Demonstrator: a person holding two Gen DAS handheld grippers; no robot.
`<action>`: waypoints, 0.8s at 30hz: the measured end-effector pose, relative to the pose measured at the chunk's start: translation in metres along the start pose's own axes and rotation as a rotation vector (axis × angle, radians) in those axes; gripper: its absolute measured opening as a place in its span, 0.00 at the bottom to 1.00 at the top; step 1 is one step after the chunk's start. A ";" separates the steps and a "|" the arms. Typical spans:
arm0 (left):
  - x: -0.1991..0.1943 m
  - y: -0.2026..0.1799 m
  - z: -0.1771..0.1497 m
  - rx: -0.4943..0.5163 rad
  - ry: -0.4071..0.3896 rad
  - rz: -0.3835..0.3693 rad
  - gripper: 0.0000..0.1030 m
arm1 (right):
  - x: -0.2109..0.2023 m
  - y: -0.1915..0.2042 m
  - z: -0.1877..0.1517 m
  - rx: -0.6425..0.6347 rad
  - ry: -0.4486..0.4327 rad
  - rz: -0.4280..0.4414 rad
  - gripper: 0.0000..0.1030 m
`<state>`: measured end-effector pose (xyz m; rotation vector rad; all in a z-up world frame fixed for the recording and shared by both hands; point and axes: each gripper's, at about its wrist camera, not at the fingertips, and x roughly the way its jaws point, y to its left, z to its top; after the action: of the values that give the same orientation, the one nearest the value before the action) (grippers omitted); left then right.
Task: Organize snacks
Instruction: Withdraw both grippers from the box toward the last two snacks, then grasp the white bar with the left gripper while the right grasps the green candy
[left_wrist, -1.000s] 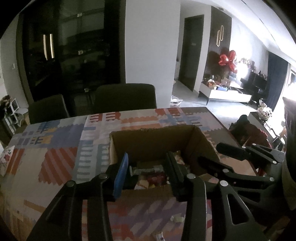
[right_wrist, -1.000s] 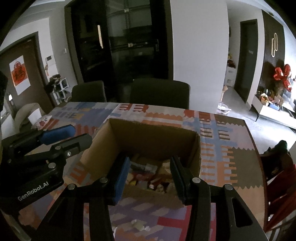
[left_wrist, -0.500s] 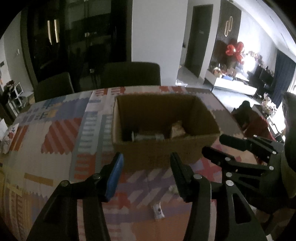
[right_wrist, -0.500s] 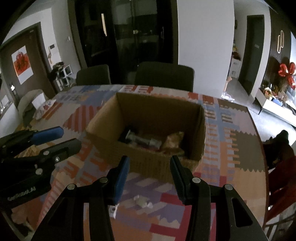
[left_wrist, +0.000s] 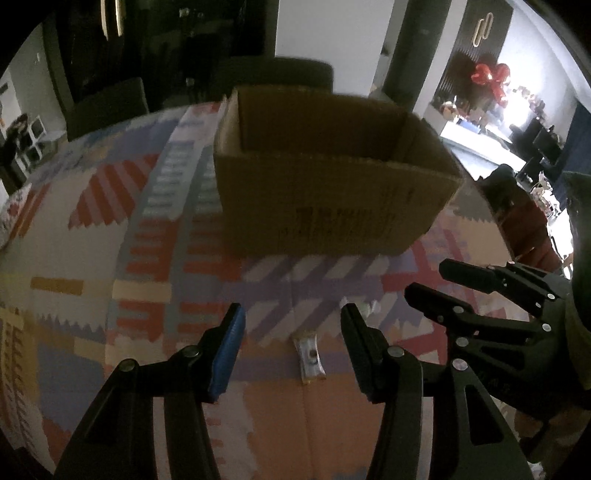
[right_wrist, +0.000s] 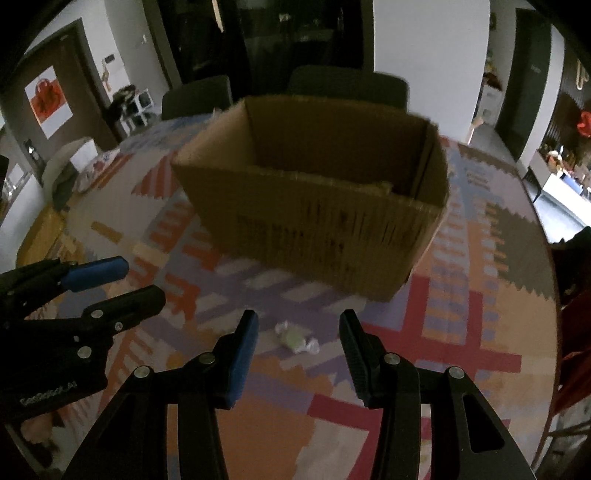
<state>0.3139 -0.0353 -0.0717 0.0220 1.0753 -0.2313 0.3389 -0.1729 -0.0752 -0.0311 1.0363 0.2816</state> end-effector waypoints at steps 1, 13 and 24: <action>0.004 0.000 -0.004 -0.002 0.014 0.000 0.51 | 0.004 -0.001 -0.003 -0.002 0.013 0.006 0.45; 0.051 -0.001 -0.034 -0.075 0.171 -0.031 0.51 | 0.054 0.002 -0.022 -0.112 0.181 0.056 0.45; 0.083 0.003 -0.046 -0.181 0.248 -0.068 0.50 | 0.090 0.008 -0.019 -0.255 0.242 0.053 0.45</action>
<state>0.3123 -0.0410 -0.1660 -0.1516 1.3420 -0.1950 0.3635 -0.1491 -0.1606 -0.2739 1.2374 0.4656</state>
